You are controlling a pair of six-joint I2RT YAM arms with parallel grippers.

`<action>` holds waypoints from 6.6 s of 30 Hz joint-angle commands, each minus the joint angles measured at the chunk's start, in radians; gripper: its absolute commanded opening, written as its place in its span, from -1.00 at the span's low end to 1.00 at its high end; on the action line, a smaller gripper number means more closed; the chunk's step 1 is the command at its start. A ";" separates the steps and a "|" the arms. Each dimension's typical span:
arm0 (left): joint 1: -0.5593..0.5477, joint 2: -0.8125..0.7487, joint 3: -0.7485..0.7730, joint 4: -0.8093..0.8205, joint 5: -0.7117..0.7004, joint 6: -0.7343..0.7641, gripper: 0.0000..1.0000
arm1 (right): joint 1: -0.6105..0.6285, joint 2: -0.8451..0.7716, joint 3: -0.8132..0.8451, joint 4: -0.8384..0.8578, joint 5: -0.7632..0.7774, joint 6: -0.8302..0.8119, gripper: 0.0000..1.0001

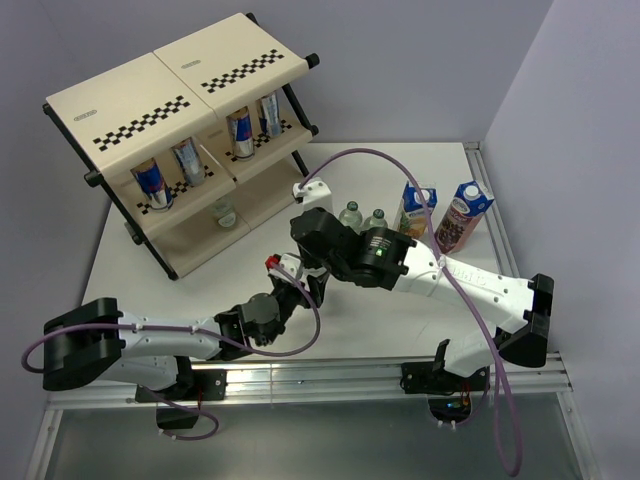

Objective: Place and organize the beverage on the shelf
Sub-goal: Pick up the drink from the center of the board, then adjust the drink.

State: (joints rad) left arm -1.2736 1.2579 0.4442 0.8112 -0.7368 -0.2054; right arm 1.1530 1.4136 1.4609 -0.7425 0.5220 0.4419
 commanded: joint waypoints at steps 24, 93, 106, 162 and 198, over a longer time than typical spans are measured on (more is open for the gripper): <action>0.006 -0.121 -0.085 0.080 -0.343 -0.026 -0.99 | 0.011 -0.051 0.039 0.138 0.038 0.053 1.00; 0.468 0.356 0.482 -2.193 -0.964 -2.566 -0.99 | -0.263 -0.305 -0.355 0.324 -0.059 -0.057 1.00; 0.217 0.187 0.682 -2.187 -0.958 -2.119 -0.99 | -0.292 -0.346 -0.326 0.308 0.056 -0.009 1.00; 0.220 0.143 1.345 -2.039 -0.960 -1.582 -0.99 | -0.308 -0.587 -0.344 0.287 0.064 0.035 1.00; 0.566 0.445 1.659 -0.984 -0.584 -0.591 -0.99 | -0.308 -0.683 -0.286 0.293 -0.010 0.020 1.00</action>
State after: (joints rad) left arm -0.7876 1.8515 2.2406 -0.9668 -1.3731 -1.2484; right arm 0.8501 0.7181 1.1282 -0.4759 0.5243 0.4702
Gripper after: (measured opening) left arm 0.695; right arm 0.997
